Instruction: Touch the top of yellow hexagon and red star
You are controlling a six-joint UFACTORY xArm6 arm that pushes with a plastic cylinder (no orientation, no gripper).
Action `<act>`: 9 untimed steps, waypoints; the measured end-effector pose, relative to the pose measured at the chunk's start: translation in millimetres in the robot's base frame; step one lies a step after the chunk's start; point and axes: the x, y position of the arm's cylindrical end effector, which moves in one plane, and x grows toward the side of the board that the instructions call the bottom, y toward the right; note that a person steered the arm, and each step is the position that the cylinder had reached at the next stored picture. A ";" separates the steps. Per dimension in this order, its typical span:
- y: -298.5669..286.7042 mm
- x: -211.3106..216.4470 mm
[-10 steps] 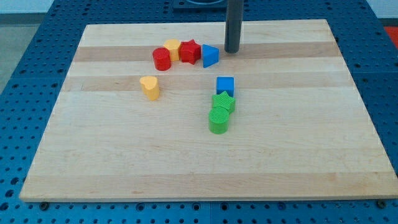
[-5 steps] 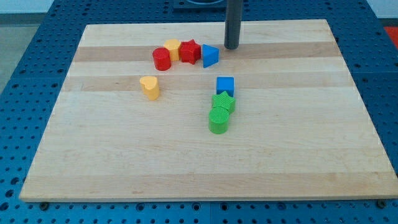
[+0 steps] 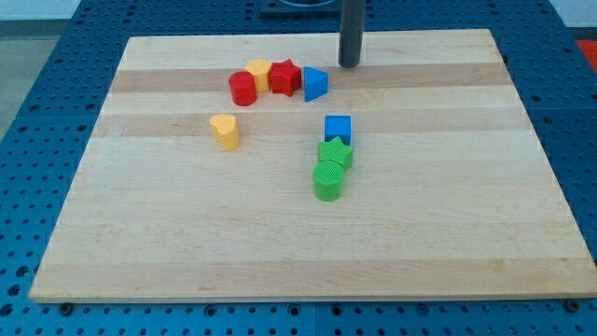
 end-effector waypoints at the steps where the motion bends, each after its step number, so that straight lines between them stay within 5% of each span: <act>1: -86.6 -26.4; 7: -129.6 17.7; 9: -109.0 -19.7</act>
